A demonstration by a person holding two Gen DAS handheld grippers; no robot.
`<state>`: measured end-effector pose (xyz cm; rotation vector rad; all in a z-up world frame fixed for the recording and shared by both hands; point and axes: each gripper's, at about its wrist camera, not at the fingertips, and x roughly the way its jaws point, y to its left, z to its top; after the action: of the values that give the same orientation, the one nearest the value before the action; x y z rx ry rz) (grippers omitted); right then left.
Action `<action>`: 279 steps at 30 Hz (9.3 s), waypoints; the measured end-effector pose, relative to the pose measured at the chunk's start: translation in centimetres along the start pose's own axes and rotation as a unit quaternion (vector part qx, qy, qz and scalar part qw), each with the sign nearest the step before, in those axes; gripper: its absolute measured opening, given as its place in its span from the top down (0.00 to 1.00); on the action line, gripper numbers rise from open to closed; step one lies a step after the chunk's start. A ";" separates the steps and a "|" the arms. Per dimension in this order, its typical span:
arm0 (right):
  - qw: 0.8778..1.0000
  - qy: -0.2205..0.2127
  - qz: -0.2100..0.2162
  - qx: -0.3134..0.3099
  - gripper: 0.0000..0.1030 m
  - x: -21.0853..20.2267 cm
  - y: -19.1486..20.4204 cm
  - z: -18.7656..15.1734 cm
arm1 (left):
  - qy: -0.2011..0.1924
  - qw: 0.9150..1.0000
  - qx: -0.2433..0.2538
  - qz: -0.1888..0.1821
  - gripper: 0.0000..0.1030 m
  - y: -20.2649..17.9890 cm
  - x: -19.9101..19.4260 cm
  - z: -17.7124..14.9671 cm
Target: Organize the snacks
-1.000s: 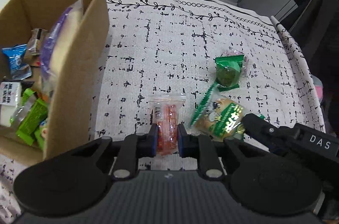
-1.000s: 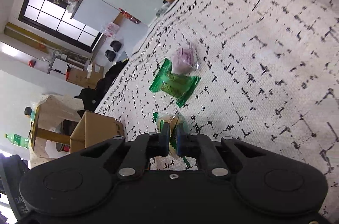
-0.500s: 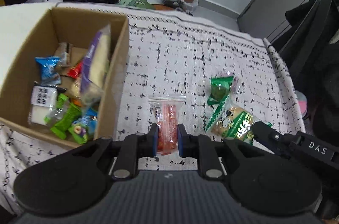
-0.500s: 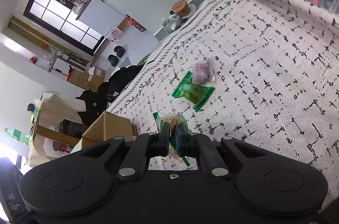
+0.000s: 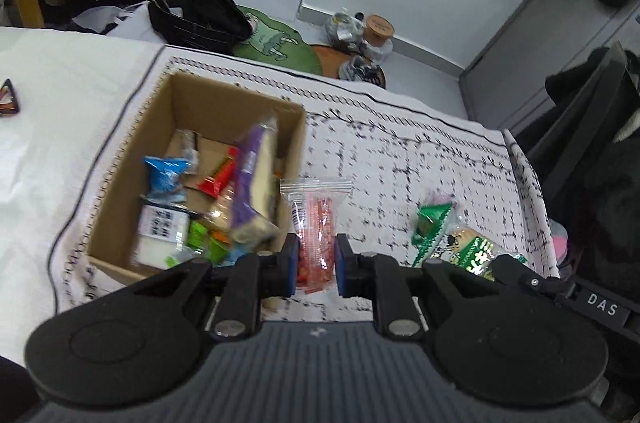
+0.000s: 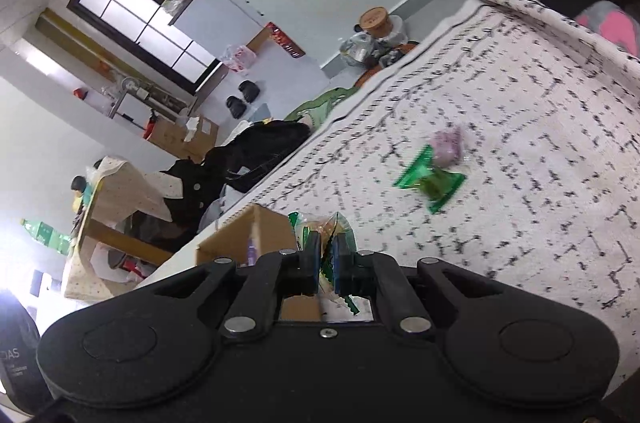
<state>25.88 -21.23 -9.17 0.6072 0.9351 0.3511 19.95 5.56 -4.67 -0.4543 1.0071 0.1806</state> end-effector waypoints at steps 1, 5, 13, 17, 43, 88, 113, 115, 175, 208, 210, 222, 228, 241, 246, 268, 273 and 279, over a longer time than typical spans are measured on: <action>1.000 0.001 0.003 -0.003 0.94 0.1 0.5 0.1 | -0.002 1.000 -0.002 0.002 0.83 0.4 -0.3 0.3; 1.000 0.006 0.009 -0.012 0.94 0.6 2.3 0.3 | -0.010 1.000 -0.008 0.007 0.83 1.8 -1.4 1.3; 0.999 0.018 0.019 -0.037 0.94 1.9 5.8 0.4 | -0.020 0.999 -0.027 0.018 0.83 5.0 -2.4 3.3; 0.998 0.027 0.022 -0.044 0.94 2.8 7.4 0.3 | -0.021 0.999 -0.038 0.022 0.83 6.4 -2.5 4.1; 0.994 0.060 0.060 -0.071 0.68 8.4 16.8 -0.1 | -0.047 0.994 -0.064 0.070 0.36 12.6 -5.8 8.3; 0.994 -0.022 -0.086 -0.061 0.00 -4.1 -1.2 4.4 | -0.028 0.999 0.021 0.007 0.00 -3.5 -2.4 1.4; 0.997 0.016 -0.079 -0.019 0.01 0.7 -10.0 8.8 | 0.016 1.000 0.020 -0.005 0.04 -12.1 8.5 1.5; 0.997 0.024 -0.079 -0.011 0.01 1.3 -10.6 8.8 | 0.025 1.000 0.017 -0.003 0.05 -12.3 9.7 1.5; 0.976 0.083 -0.180 -0.087 0.68 15.2 -5.4 6.1 | 0.064 0.997 -0.008 0.046 0.74 -6.6 15.4 3.3; 0.985 0.006 -0.109 -0.136 0.69 6.0 5.4 2.9 | -0.008 1.000 0.024 0.017 0.74 -3.4 3.8 4.4; 0.984 0.002 -0.104 -0.147 0.69 5.9 6.3 2.8 | -0.011 0.999 0.027 0.017 0.74 -3.1 3.2 4.5; 0.979 0.003 -0.079 -0.186 0.69 6.8 10.6 1.4 | -0.026 1.000 0.005 0.013 0.74 1.5 0.3 6.4; 0.977 0.012 -0.066 -0.200 0.69 7.5 12.3 0.1 | -0.036 0.999 -0.001 0.027 0.74 4.2 -0.5 7.1; 0.974 0.032 -0.062 -0.214 0.69 9.6 14.9 -2.1 | -0.005 0.999 -0.042 0.008 0.67 8.8 1.1 7.3; 0.975 0.041 -0.060 -0.211 0.69 10.8 15.9 -2.8 | 0.003 0.998 -0.062 0.019 0.54 10.7 1.0 7.3; 0.976 0.023 -0.077 -0.202 0.18 9.9 16.1 -2.8 | 0.015 0.998 -0.043 0.031 0.31 11.0 0.5 7.6; 0.975 0.006 -0.094 -0.203 0.07 8.1 15.1 -2.8 | 0.009 0.999 -0.028 0.033 0.24 10.0 -0.1 7.0; 0.977 -0.013 -0.104 -0.185 0.00 5.6 13.3 -2.2 | 0.003 0.999 -0.002 0.033 0.16 8.2 -1.0 6.2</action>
<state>26.85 -7.16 -5.48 0.1698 0.8717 0.3181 21.30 15.72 -3.34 -0.4263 1.0284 0.2404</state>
